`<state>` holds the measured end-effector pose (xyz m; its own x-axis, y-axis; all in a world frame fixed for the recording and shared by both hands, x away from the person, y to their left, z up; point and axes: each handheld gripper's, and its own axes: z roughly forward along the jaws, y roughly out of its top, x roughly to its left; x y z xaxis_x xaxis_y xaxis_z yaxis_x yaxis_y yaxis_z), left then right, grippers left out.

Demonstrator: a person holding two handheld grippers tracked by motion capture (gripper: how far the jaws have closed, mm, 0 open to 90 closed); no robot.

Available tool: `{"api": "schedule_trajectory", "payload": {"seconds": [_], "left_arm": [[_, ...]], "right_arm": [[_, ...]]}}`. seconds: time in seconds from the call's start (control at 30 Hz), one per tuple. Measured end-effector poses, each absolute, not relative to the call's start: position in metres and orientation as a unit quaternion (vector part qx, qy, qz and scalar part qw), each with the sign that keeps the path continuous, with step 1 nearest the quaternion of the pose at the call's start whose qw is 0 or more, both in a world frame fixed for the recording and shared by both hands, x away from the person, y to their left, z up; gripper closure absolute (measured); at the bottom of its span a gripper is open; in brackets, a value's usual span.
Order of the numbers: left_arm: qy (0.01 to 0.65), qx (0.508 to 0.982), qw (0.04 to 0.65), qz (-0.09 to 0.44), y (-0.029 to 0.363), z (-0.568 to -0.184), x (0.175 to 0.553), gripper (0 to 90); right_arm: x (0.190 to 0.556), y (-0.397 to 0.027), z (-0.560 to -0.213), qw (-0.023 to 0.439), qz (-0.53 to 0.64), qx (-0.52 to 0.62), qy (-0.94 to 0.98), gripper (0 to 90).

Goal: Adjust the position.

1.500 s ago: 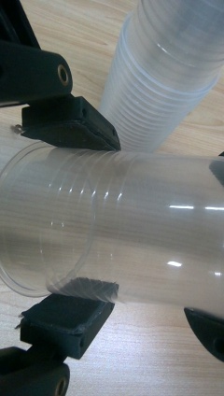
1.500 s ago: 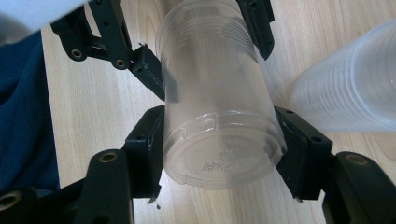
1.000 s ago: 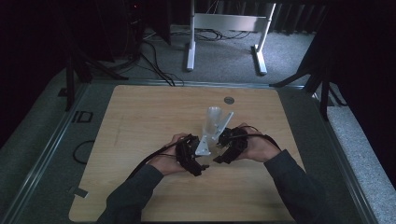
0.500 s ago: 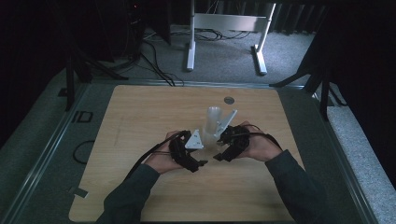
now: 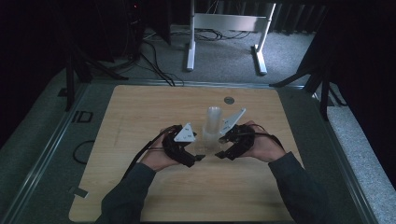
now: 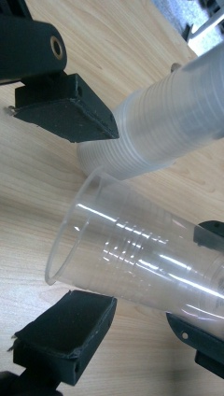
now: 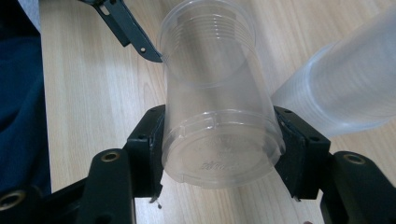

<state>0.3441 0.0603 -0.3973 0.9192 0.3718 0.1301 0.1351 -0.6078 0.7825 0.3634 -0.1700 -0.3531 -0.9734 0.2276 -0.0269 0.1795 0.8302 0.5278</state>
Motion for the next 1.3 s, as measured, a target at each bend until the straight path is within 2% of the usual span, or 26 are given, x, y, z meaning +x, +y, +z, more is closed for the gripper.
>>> {"api": "schedule_trajectory", "payload": {"seconds": [0.3,0.97,1.3], "left_arm": [[0.165,0.867,0.453,0.126,0.075,-0.396,0.347,17.1],[0.174,0.867,0.451,0.124,0.077,-0.4,0.348,17.2],[0.183,0.853,0.478,0.103,0.085,-0.401,0.35,17.9]], "right_arm": [[0.364,-0.181,-0.354,0.048,0.304,0.119,0.944,41.5],[0.364,-0.196,-0.352,0.057,0.368,0.129,0.919,41.5],[0.363,-0.202,-0.354,0.059,0.399,0.127,0.906,41.5]]}}
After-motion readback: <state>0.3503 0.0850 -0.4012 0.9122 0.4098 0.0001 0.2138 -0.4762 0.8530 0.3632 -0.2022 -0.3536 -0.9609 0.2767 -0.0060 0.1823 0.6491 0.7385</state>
